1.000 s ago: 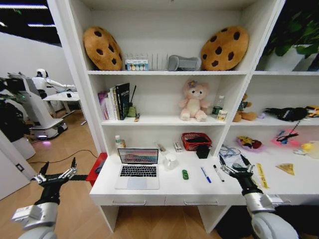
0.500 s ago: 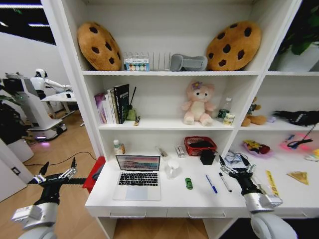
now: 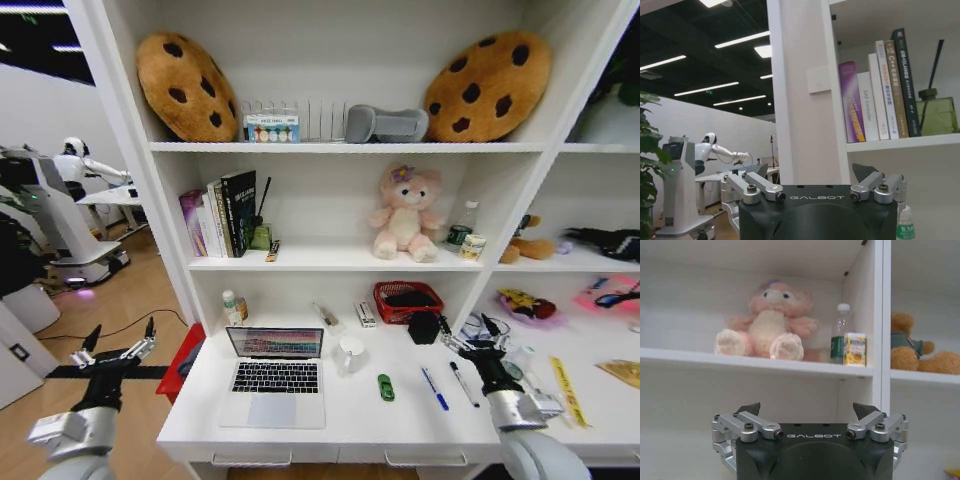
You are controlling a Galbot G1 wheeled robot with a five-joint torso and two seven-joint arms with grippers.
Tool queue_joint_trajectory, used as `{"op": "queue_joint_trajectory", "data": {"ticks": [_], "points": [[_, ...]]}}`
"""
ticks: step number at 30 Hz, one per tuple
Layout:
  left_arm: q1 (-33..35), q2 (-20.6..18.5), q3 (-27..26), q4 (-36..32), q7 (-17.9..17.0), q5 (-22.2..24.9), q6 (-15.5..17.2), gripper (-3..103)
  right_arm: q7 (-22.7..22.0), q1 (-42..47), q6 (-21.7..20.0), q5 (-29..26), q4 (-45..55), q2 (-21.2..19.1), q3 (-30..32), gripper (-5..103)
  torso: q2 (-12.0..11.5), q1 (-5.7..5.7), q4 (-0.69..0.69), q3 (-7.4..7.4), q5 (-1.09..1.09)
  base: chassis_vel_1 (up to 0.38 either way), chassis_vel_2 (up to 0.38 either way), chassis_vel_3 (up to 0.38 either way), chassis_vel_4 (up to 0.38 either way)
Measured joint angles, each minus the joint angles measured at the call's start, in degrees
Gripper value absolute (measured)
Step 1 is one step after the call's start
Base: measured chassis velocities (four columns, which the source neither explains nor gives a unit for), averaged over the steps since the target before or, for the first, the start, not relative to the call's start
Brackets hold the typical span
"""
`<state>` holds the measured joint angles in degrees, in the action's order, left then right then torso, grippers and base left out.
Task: Organize the objects on the table.
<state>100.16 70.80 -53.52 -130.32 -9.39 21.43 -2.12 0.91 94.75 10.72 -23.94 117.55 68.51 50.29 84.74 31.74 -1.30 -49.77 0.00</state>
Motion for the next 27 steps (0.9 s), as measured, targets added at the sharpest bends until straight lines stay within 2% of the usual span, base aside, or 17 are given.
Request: {"op": "queue_joint_trajectory", "data": {"ticks": [3,4,5,6,7,8,11,12,14,15,18,19,21,22,25,26,27], "points": [[2.0,-1.9,3.3,-0.2,2.1,-5.4,-1.1,80,0.1,1.7,1.8,1.2,-3.3,2.9,1.0,100,0.0,-0.05,-0.01,0.02,-0.01,0.000,0.000,0.000,0.000],[2.0,-1.9,3.3,-0.2,2.1,-5.4,-1.1,80,0.1,1.7,1.8,1.2,-3.3,2.9,1.0,100,0.0,-0.05,-0.01,0.02,-0.01,0.000,0.000,0.000,0.000],[2.4,-3.4,4.0,-0.3,2.8,-6.7,-1.5,75,0.1,2.2,2.3,1.2,-4.3,3.4,1.3,100,0.0,-0.05,-0.01,0.01,0.01,0.000,0.000,0.000,0.000],[2.7,-4.5,4.5,-0.5,3.2,-7.2,-1.5,75,0.1,2.5,2.6,1.2,-4.9,3.7,1.5,100,0.0,-0.05,-0.01,0.02,0.00,0.000,0.000,0.000,0.000],[3.0,-6.3,5.0,-0.8,3.7,-7.5,-1.5,69,0.0,2.8,3.1,1.2,-5.6,4.0,1.8,100,0.0,-0.05,0.00,0.02,-0.01,0.000,0.000,0.000,0.000],[3.0,-6.3,5.0,-0.8,3.7,-7.5,-1.5,69,0.0,2.8,3.1,1.2,-5.6,4.0,1.8,100,0.0,-0.05,0.00,0.02,-0.01,0.000,0.000,0.000,0.000],[4.2,-12.9,6.0,-1.8,4.7,-7.0,-0.8,53,-0.1,3.5,4.2,1.1,-7.3,4.9,2.2,100,0.0,-0.04,0.00,0.01,-0.02,0.000,0.000,0.000,0.000],[4.2,-12.9,6.0,-1.8,4.7,-7.0,-0.8,53,-0.1,3.5,4.2,1.1,-7.3,4.9,2.2,100,0.0,-0.04,0.00,0.01,-0.02,0.000,0.000,0.000,0.000],[5.6,-19.7,5.3,-2.2,4.8,-4.3,-0.4,42,-0.2,3.6,4.5,1.1,-7.9,5.2,2.2,100,0.0,-0.04,0.01,0.01,-0.02,0.000,0.000,0.000,0.000],[5.6,-19.7,5.3,-2.2,4.8,-4.3,-0.4,42,-0.2,3.6,4.5,1.1,-7.9,5.2,2.2,100,0.0,-0.04,0.01,0.01,-0.02,0.000,0.000,0.000,0.000],[7.6,-32.1,3.3,-2.6,4.6,1.1,0.7,25,-0.3,2.9,4.7,1.1,-8.6,5.5,2.2,100,0.0,-0.03,0.00,0.01,-0.01,0.000,0.000,0.000,0.000],[7.6,-32.1,3.3,-2.6,4.6,1.1,0.7,25,-0.3,2.9,4.7,1.1,-8.6,5.5,2.2,100,0.0,-0.03,0.00,0.01,-0.01,0.000,0.000,0.000,0.000],[7.9,-37.8,2.8,-2.5,4.4,3.7,1.4,15,-0.4,2.6,4.7,1.1,-8.9,5.7,2.1,100,0.0,-0.03,0.00,0.01,-0.01,0.000,0.000,0.000,0.000],[7.9,-37.8,2.8,-2.5,4.4,3.7,1.4,15,-0.4,2.6,4.7,1.1,-8.9,5.7,2.1,100,0.0,-0.03,0.00,0.01,-0.01,0.000,0.000,0.000,0.000],[6.6,-51.6,2.5,-1.6,4.3,9.8,2.8,2,-0.5,3.0,5.1,1.5,-9.3,5.8,2.0,100,0.0,-0.03,0.00,0.00,-0.02,0.000,0.000,0.000,0.000],[6.6,-51.6,2.5,-1.6,4.3,9.8,2.8,2,-0.5,3.0,5.1,1.5,-9.3,5.8,2.0,100,0.0,-0.03,0.00,0.00,-0.02,0.000,0.000,0.000,0.000],[6.5,-54.7,2.3,-1.2,4.5,11.1,2.9,2,-0.5,3.1,5.2,1.7,-9.5,5.8,1.9,100,0.0,-0.03,-0.01,0.00,-0.01,0.000,0.000,0.000,0.000]]}}
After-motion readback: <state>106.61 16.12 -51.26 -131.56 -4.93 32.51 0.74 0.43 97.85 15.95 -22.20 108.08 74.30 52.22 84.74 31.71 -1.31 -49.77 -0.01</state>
